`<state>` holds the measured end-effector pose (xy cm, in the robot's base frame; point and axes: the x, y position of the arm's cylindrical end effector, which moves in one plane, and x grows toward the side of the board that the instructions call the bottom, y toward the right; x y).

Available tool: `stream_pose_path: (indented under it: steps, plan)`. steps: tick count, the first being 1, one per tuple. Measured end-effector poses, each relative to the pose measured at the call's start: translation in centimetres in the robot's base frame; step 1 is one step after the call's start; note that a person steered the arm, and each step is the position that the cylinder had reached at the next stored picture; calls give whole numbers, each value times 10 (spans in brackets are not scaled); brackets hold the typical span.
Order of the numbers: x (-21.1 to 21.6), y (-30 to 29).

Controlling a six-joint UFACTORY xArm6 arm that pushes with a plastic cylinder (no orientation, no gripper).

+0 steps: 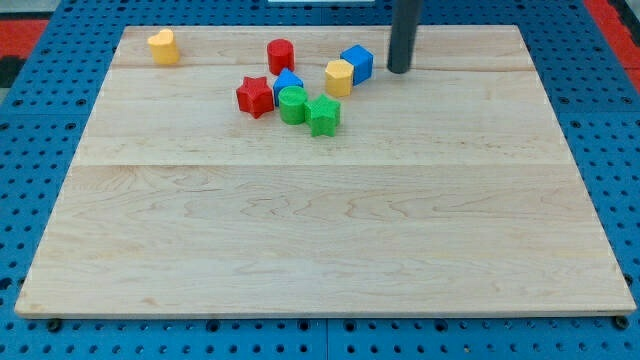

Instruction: Separate the yellow hexagon and blue cube from each other

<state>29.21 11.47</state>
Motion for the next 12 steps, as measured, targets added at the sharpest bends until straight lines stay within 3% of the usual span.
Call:
stream_pose_path:
  steps: [1,4,5,8,12]
  plan:
    - [15,1]
    - [25,-99]
    - [48,-109]
    - [-19,-108]
    - [-53,-69]
